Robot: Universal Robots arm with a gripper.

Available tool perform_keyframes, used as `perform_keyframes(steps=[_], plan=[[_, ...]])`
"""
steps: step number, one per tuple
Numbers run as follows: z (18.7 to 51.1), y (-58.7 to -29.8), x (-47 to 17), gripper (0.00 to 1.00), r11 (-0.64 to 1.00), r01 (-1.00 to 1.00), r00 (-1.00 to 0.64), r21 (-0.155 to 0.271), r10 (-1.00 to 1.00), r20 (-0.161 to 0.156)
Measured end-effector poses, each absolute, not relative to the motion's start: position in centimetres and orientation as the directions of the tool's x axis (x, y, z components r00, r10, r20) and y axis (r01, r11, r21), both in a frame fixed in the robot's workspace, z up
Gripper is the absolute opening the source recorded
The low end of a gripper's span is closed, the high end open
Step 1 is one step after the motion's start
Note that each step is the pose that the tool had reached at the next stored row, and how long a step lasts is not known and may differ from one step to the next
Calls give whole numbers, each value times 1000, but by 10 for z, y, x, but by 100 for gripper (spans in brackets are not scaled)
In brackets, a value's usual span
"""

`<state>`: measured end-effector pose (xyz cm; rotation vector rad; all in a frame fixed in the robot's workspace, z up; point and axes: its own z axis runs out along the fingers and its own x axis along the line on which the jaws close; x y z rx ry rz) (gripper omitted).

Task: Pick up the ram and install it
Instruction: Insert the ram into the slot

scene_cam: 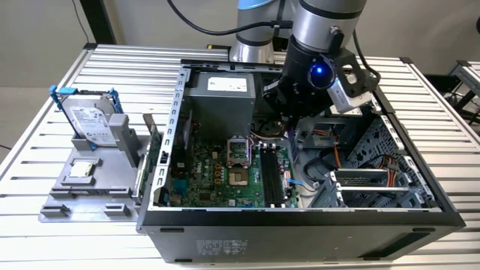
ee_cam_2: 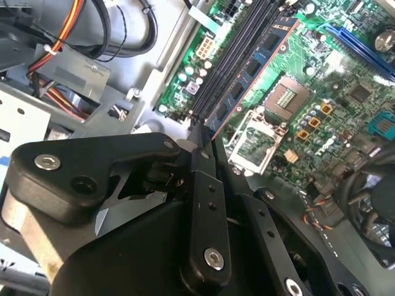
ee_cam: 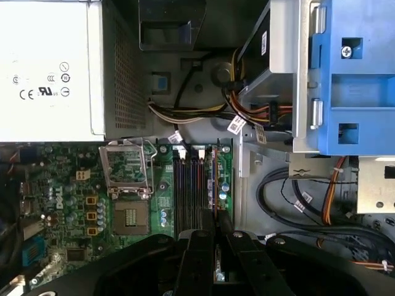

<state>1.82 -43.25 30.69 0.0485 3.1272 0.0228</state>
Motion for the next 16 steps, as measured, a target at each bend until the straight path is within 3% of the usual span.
perform_keyframes(steps=[16], plan=[[278, -445, 18, 0, 999, 31, -999, 15, 31, -14]])
